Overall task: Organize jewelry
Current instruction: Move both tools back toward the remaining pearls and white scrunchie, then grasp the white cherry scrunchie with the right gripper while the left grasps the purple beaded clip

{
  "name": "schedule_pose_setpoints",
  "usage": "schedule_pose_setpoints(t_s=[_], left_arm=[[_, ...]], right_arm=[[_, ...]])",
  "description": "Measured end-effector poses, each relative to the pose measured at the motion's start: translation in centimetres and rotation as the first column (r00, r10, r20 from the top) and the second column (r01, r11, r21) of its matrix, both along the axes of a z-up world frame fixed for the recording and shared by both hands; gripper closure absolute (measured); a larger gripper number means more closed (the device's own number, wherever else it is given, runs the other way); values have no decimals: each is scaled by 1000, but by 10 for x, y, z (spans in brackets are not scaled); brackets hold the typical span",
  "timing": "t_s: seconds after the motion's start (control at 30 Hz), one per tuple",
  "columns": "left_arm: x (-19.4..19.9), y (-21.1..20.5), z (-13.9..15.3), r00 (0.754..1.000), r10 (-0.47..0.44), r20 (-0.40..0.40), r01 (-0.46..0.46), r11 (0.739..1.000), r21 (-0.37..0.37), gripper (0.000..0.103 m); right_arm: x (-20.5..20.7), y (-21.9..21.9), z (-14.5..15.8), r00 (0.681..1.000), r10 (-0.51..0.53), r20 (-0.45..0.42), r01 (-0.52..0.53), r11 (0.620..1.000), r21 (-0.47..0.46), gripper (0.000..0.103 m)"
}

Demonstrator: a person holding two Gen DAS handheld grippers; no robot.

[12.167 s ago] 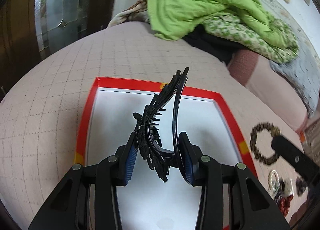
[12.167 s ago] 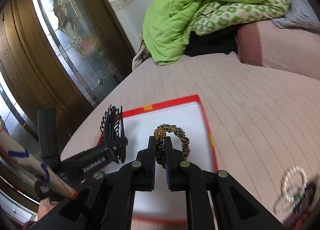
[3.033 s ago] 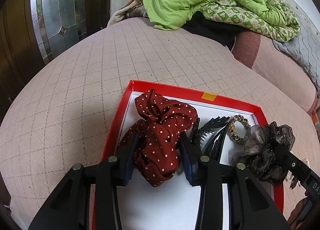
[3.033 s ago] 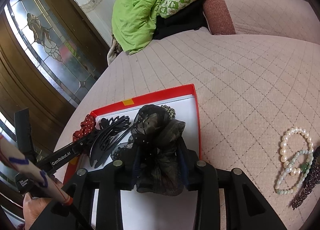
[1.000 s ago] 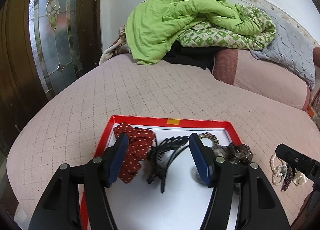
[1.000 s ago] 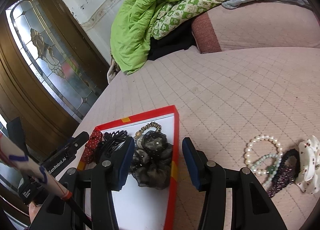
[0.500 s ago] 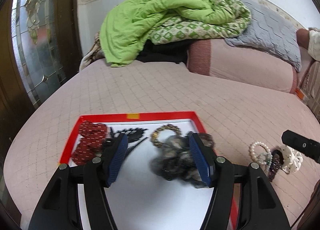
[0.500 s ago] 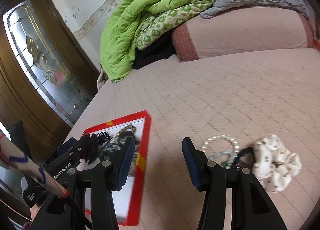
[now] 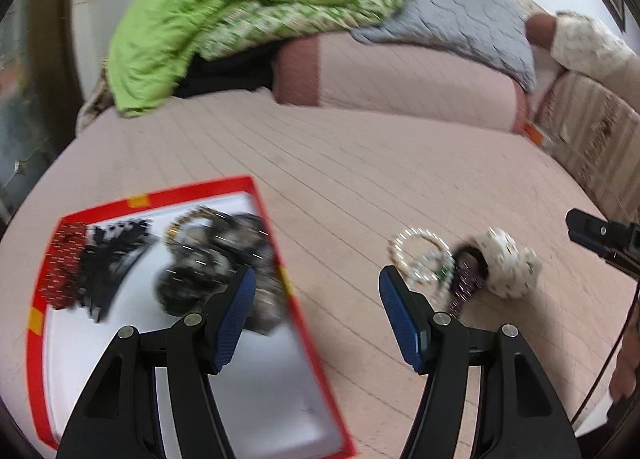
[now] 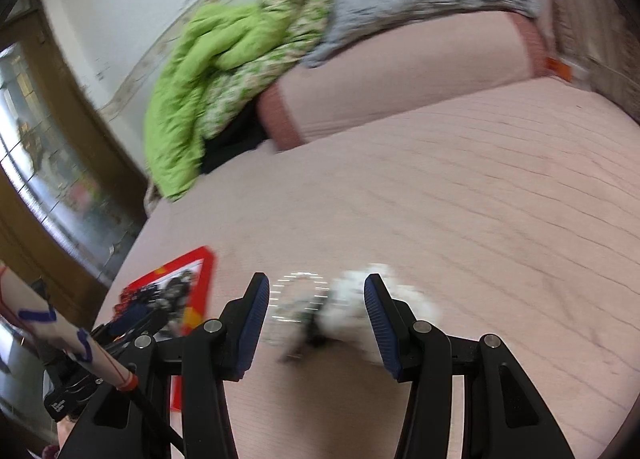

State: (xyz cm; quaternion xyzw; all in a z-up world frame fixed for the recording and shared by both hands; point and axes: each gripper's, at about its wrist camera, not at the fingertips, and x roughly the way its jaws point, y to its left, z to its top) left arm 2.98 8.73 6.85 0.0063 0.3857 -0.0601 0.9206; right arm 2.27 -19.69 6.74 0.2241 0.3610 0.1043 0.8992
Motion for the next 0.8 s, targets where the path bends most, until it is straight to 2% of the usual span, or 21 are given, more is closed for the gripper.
schedule_pose_setpoints(t_s=[0.2,0.37,0.53,0.6,0.63,0.67,0.73,0.8], left_arm=[[1,-30,-10,998,-61,-19,61,998,27,40],[4,-49,-18,993,-108,-39,110,993,42,40],[8,-61,-23,986,-154,-57,156,987,33,40],[9,-66,-24,981,-181,-66,183,983,17,40],[9,-69,-25,978,-196,-72,197,980,5,40],[10,-72,-27,974,-214,-80,213,977,-11,40],[11,-79,-32,964,-247,-103,244,969,-44,40],[12,-85,-35,957,-268,-116,261,963,-69,40]], right_arm=[[-2,-39,-25,994,-65,-88,66,998,3,48],[18,-24,-46,986,-12,-164,21,998,56,39],[38,-13,-67,972,-16,-235,38,995,87,39],[47,-10,-77,961,15,-275,22,991,131,62],[48,-10,-81,957,18,-290,22,991,134,82],[47,-10,-82,955,19,-296,25,989,144,89],[42,-18,-75,962,-1,-273,46,986,159,92],[34,-27,-60,974,-47,-221,78,988,135,92]])
